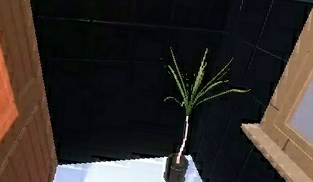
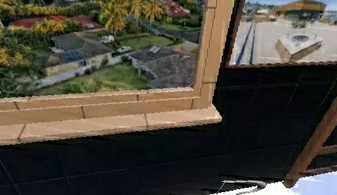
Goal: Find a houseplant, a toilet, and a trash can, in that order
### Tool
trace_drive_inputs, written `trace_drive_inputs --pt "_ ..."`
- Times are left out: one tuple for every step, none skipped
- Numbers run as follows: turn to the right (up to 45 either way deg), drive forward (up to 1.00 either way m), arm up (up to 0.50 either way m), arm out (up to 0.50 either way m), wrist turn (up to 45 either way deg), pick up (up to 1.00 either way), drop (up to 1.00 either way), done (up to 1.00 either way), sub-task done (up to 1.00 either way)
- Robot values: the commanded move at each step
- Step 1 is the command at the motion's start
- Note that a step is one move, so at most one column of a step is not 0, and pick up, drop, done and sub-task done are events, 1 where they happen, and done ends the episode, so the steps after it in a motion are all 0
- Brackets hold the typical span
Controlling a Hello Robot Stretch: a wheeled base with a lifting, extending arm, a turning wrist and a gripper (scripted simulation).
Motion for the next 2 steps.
trace_drive_inputs --pt "-15.0 0.00 0.00 0.00 0.0 0.00 0.00 0.00 0.00" --pt "0.0 0.20 0.00 0.00 0.0 0.00 0.00 0.00 0.00"
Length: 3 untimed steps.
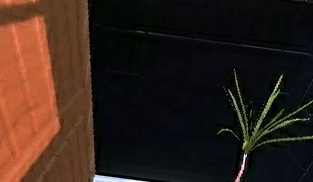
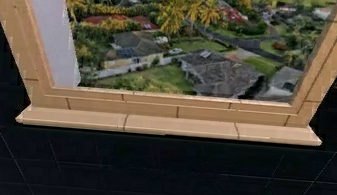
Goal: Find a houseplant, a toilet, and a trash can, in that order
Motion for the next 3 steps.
trace_drive_inputs --pt "30.0 0.00 0.00 0.00 0.0 0.00 0.00 0.00 0.00" --pt "0.0 0.00 0.00 0.00 0.0 0.00 0.00 0.00 1.00" --pt "-45.0 0.00 0.00 0.00 0.0 0.00 0.00 0.00 0.00"
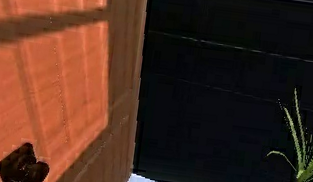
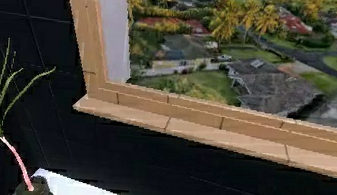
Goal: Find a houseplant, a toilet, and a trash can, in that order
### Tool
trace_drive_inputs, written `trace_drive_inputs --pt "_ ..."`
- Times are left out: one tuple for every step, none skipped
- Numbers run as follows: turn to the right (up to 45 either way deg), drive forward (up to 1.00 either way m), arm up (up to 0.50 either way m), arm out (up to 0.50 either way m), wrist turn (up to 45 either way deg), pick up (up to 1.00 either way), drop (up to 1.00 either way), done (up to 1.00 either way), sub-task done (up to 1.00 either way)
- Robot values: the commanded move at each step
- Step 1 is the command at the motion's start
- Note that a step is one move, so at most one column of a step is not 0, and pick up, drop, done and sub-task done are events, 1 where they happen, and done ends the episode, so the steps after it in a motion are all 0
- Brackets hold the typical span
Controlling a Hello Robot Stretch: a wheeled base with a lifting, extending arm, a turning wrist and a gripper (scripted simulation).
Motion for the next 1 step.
trace_drive_inputs --pt "-45.0 0.00 0.00 0.00 0.0 0.00 0.00 0.00 0.00"
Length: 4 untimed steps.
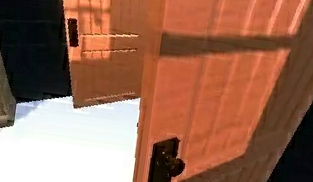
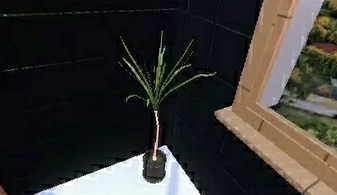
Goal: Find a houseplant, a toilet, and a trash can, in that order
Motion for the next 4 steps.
trace_drive_inputs --pt "-45.0 0.00 0.00 0.00 0.0 0.00 0.00 0.00 0.00" --pt "-30.0 0.00 0.00 0.00 0.0 0.00 0.00 0.00 0.00" --pt "0.0 0.20 0.00 0.00 0.0 0.00 0.00 0.00 0.00" --pt "45.0 0.00 0.00 0.00 0.0 0.00 0.00 0.00 0.00"
